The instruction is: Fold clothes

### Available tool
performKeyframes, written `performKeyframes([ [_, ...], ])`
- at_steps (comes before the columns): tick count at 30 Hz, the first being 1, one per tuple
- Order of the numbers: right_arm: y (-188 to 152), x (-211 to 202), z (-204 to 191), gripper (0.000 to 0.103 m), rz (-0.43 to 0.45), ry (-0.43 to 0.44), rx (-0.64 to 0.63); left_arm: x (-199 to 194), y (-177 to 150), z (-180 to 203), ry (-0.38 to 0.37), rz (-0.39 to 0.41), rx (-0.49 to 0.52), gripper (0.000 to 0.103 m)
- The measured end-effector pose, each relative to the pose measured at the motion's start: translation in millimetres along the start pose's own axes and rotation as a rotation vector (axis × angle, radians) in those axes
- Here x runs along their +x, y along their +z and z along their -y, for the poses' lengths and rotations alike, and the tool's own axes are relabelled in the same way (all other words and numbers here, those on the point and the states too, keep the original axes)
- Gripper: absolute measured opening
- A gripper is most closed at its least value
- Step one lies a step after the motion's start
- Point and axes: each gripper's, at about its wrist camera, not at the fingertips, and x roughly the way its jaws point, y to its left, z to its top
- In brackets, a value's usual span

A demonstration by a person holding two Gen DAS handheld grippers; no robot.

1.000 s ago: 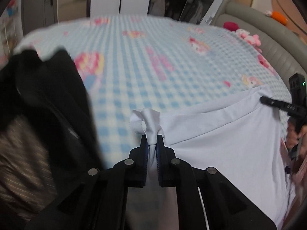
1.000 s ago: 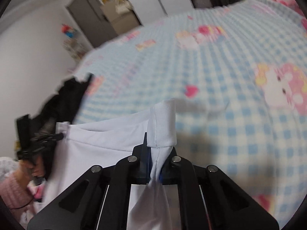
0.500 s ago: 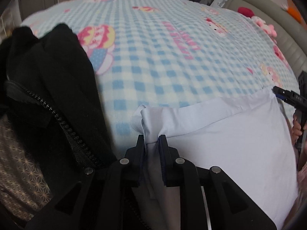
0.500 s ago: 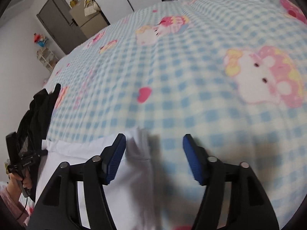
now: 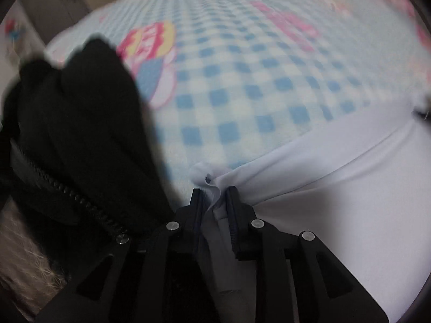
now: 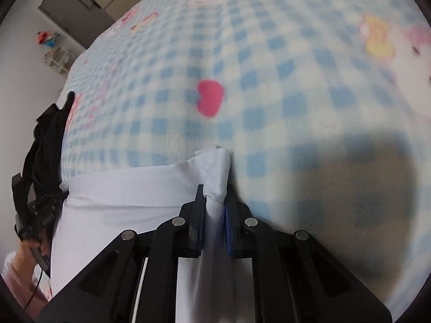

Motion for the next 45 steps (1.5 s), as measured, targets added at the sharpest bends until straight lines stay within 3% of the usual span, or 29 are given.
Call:
performKeyframes([
  [4, 5, -21, 4, 0.037, -0.042, 0.010, 0.036, -57, 2, 5, -0.001, 0.087, 0.049, 0.025],
  [6, -1, -62, 7, 0.041, -0.003, -0.003, 0.017, -98, -11, 14, -0.004, 0.177, 0.084, 0.026],
  [8, -13, -106, 5, 0.043, 0.034, -0.015, -0.020, -133, -25, 31, -0.093, 0.228, 0.093, 0.029],
  [11, -64, -158, -18, 0.043, 0.054, 0.004, -0.121, -171, -53, 75, -0.295, 0.239, 0.094, 0.034],
  [13, -111, -179, -29, 0.043, 0.014, 0.009, -0.203, -185, -71, 113, -0.414, 0.244, 0.109, 0.034],
  [18, -199, -177, -21, 0.042, -0.121, -0.004, -0.236, -200, -112, 209, -0.590, 0.211, 0.117, 0.034],
  [21, -227, -167, -6, 0.042, -0.157, -0.018, -0.226, -205, -134, 249, -0.616, 0.174, 0.122, 0.034],
  [23, -234, -170, -1, 0.044, -0.136, -0.021, -0.242, -206, -143, 262, -0.612, 0.156, 0.125, 0.034],
  [25, -235, -169, 3, 0.065, -0.126, 0.009, -0.242, -202, -147, 269, -0.601, 0.138, 0.123, 0.034],
  [27, -235, -162, 2, 0.073, -0.119, 0.021, -0.270, -199, -151, 276, -0.590, 0.120, 0.120, 0.034],
  [29, -240, -146, -6, 0.071, -0.139, -0.010, -0.338, -195, -154, 282, -0.578, 0.101, 0.117, 0.034],
  [31, -250, -136, -20, 0.044, -0.134, -0.067, -0.435, -185, -155, 281, -0.555, 0.071, 0.099, 0.034],
  [33, -253, -141, -23, 0.018, -0.113, -0.047, -0.424, -177, -155, 281, -0.556, 0.049, 0.087, 0.034],
  [34, -254, -148, -21, 0.014, -0.082, -0.040, -0.394, -175, -157, 281, -0.554, 0.049, 0.088, 0.034],
  [37, -260, -165, -17, 0.009, -0.016, -0.042, -0.328, -172, -158, 285, -0.553, 0.053, 0.091, 0.034],
  [40, -270, -180, -18, 0.008, 0.040, -0.079, -0.314, -172, -157, 284, -0.555, 0.057, 0.082, 0.034],
  [43, -271, -201, -9, 0.008, 0.083, -0.033, -0.241, -174, -158, 278, -0.562, 0.079, 0.068, 0.034],
  [45, -271, -201, -2, 0.007, 0.082, -0.063, -0.230, -175, -157, 270, -0.567, 0.092, 0.044, 0.035],
])
